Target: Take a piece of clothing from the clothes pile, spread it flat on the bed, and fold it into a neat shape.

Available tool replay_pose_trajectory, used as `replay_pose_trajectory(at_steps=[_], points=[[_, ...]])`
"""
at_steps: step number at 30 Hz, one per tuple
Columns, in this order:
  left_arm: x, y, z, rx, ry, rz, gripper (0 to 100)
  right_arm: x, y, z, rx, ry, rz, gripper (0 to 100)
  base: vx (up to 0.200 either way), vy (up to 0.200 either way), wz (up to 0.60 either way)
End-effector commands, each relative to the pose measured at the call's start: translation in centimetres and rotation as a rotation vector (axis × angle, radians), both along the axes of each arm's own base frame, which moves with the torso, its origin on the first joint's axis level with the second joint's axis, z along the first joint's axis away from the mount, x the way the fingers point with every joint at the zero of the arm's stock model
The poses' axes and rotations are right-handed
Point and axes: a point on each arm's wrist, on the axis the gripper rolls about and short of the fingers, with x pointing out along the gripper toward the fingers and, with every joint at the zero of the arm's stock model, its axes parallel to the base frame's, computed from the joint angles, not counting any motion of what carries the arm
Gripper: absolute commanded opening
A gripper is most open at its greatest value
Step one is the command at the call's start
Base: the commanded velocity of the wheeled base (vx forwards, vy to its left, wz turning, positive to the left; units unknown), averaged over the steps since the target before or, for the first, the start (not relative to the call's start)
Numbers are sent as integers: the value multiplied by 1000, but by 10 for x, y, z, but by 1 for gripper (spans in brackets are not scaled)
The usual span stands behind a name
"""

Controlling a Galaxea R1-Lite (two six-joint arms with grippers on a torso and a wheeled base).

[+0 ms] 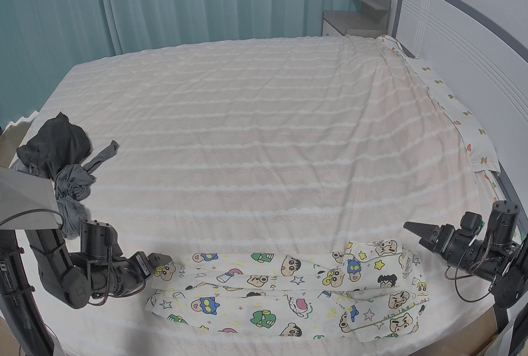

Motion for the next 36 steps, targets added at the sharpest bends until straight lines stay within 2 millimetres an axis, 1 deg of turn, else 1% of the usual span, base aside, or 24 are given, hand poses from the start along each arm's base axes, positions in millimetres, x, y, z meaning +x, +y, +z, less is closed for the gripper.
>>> replay_pose_trajectory(at_steps=[1, 5, 8, 12, 16, 22, 26, 27, 36], points=[[35, -8, 13, -55, 52, 46, 100, -19, -3, 37, 123, -125, -44, 100, 0, 0, 0], [43, -10, 15, -104, 60, 87, 100, -20, -2, 38, 122, -126, -39, 100, 0, 0, 0], [46, -16, 14, -106, 53, 75, 100, -21, -2, 39, 124, -132, -36, 100, 0, 0, 0], [49, -16, 14, -110, 48, 73, 100, -22, -1, 40, 124, -135, -34, 100, 0, 0, 0], [49, -18, 8, -103, 67, 70, 100, -22, -1, 40, 125, -136, -34, 100, 0, 0, 0], [48, -19, 5, -101, 82, 68, 100, -22, -1, 39, 124, -132, -34, 100, 0, 0, 0], [49, -23, -3, -93, 103, 56, 100, -22, -1, 39, 124, -129, -34, 100, 0, 0, 0], [49, -24, -4, -91, 104, 54, 0, -22, -1, 39, 124, -129, -34, 100, 0, 0, 0], [50, -27, -4, -50, 90, 81, 0, -22, -1, 39, 124, -127, -32, 100, 0, 0, 0]])
